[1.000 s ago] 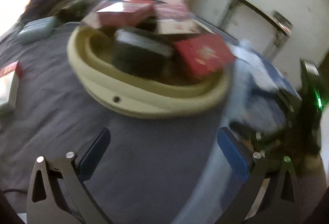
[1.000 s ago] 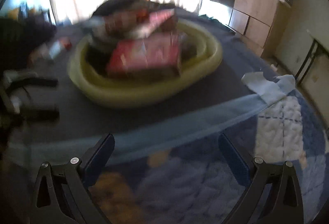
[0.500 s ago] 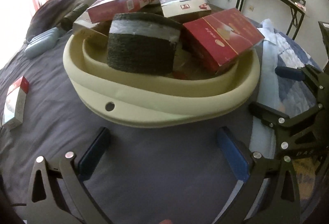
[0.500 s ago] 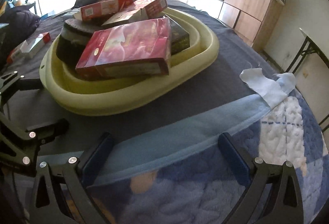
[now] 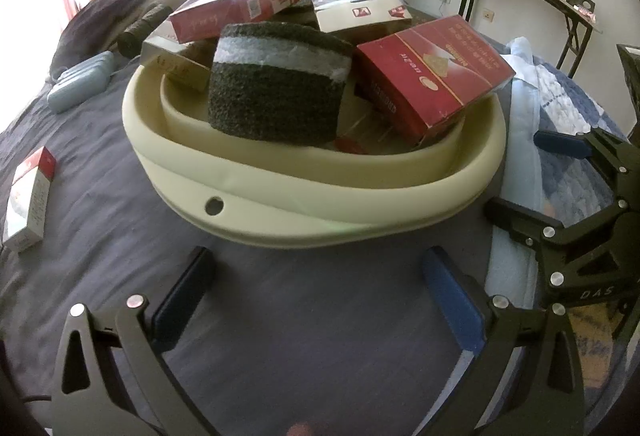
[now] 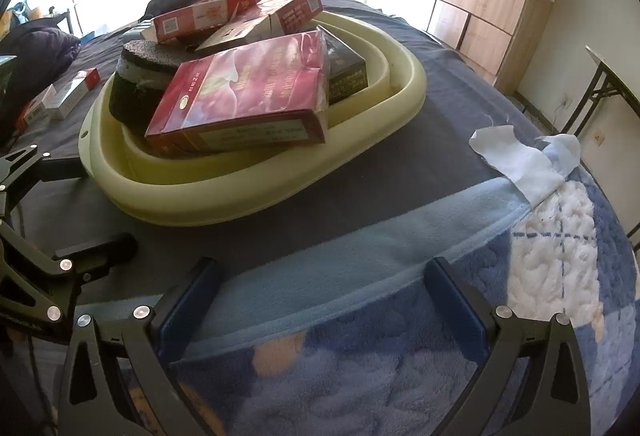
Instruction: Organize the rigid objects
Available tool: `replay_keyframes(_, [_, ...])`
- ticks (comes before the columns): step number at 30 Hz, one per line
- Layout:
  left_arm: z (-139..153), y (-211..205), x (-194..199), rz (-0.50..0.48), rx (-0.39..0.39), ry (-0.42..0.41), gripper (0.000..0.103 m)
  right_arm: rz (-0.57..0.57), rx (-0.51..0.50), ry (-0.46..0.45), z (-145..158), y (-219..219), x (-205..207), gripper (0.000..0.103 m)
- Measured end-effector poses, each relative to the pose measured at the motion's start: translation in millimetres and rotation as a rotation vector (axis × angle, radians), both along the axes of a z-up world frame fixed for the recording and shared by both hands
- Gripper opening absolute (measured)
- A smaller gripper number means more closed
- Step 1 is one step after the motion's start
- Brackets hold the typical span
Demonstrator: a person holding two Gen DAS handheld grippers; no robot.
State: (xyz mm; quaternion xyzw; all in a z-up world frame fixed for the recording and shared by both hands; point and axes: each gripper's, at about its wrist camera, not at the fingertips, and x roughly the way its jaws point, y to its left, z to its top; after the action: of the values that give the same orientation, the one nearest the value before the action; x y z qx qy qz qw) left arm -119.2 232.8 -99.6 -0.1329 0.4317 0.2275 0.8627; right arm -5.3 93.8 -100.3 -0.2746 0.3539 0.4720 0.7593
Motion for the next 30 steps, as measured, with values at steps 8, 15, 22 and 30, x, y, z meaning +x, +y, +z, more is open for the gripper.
replay_keyframes(8, [-1.2, 0.8, -4.0, -0.007, -0.004, 0.003, 0.103, 0.000, 0.001, 0.002, 1.8, -3.2, 0.6, 0.103])
replay_keyframes(15, [-0.7, 1.4, -4.0, -0.007, -0.006, 0.003, 0.103, 0.000, 0.000, 0.002, 1.8, -3.4, 0.2, 0.103])
replay_keyframes(22, [-1.2, 1.3, -4.6, -0.007, -0.005, 0.003, 0.103, 0.000, 0.000, 0.002, 1.7, -3.3, 0.7, 0.103])
replay_keyframes(30, [-0.8, 1.4, -4.3, -0.007, -0.005, 0.003, 0.103, 0.001, 0.000, 0.002, 2.8, -4.5, 0.2, 0.103])
